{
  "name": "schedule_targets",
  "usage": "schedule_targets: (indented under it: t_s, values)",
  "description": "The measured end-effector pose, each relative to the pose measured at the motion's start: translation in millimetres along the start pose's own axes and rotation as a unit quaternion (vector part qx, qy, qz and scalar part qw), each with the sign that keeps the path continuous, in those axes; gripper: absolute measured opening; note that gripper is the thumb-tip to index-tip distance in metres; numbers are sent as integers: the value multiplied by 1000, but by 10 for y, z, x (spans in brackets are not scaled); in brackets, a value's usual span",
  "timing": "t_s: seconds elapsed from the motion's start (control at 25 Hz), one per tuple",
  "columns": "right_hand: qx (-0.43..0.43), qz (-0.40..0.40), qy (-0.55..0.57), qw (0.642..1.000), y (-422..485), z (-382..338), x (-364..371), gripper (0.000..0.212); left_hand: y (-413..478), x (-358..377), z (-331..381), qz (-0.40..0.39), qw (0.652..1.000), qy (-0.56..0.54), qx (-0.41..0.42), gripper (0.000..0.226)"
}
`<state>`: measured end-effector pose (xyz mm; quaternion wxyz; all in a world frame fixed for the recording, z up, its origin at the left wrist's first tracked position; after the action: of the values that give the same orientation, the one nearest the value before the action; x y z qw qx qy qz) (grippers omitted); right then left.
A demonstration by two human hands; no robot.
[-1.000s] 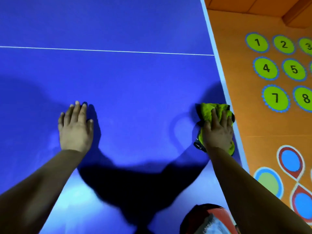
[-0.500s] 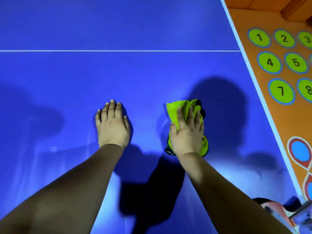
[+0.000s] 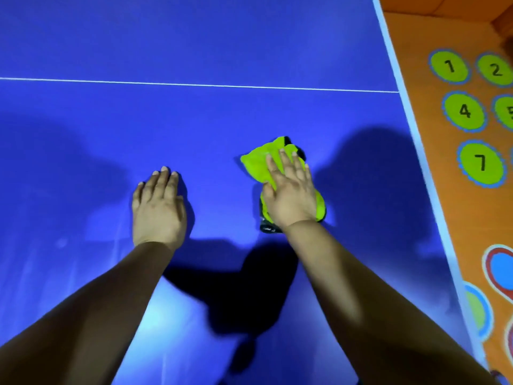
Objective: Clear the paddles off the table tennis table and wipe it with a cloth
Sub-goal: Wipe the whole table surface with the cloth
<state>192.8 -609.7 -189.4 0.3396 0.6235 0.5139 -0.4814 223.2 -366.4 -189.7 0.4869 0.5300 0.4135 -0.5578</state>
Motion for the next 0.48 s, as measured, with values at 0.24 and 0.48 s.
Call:
schedule_targets:
  t_s: [0.24, 0.48]
  values:
    - [111, 32, -9, 993, 188, 1296, -530, 71, -22, -23, 98, 19, 1000, -5, -1, 55]
    - [239, 83, 23, 967, 225, 1826, -817, 62, -1, 0, 125, 19, 1000, -16, -8, 56]
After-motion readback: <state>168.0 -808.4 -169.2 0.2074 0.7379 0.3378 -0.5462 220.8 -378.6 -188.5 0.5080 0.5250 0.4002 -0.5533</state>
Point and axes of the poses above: each hand's wrist, its own y-axis towards the middle knuckle, its own x-axis out of the palm, z = x × y, the point moved 1 cm from there along y, towards the middle knuckle, and after that the axes turned 5 degrees about y, right-handed, at the moved point
